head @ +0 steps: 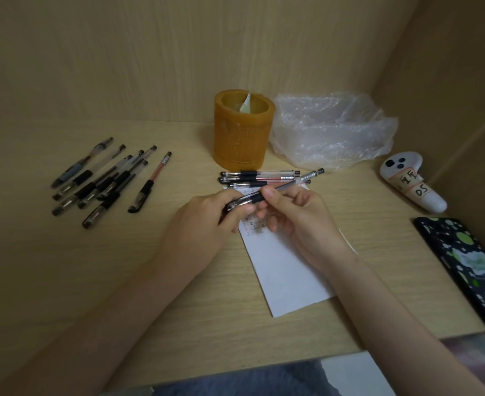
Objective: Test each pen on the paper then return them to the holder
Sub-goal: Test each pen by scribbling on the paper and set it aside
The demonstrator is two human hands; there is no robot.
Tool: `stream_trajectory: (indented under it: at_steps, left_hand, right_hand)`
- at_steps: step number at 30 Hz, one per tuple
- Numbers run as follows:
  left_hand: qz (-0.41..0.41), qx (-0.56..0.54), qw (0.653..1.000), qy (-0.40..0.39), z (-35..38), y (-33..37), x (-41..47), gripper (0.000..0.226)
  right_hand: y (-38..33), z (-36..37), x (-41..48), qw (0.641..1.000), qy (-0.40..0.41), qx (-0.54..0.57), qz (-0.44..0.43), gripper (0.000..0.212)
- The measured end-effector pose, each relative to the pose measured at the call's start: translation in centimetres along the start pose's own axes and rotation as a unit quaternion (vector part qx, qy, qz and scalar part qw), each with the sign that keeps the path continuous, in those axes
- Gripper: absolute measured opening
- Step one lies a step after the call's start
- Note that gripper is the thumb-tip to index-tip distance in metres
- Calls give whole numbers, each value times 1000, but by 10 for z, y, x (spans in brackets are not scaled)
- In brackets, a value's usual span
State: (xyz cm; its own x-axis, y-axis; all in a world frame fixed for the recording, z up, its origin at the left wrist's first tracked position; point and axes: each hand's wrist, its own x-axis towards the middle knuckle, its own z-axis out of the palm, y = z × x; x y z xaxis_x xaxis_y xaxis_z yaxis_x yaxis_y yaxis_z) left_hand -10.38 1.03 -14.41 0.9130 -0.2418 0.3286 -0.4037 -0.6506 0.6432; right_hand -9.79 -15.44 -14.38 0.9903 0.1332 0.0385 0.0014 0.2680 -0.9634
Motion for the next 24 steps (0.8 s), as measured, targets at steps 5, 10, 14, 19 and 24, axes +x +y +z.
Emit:
stream_trajectory:
  at_steps: [5, 10, 14, 19, 24]
  left_hand:
    - [9, 93, 995, 32, -3, -8, 2, 47]
    - [-29, 183, 975, 125, -15, -30, 6, 29]
    - [-84, 254, 958, 107, -17, -41, 7, 32]
    - [-140, 292, 943, 78, -20, -46, 6, 41]
    - [-137, 269, 949, 86, -22, -45, 6, 39]
  right_hand:
    - [-7, -4, 4, 995, 0, 37, 97, 33]
    - [-21, -16, 4, 976, -30, 108, 184, 44]
    - [-24, -18, 3, 976, -35, 118, 181, 44]
    - [-22, -20, 3, 984, -16, 105, 146, 38]
    - [-18, -22, 3, 987, -8, 93, 130, 32]
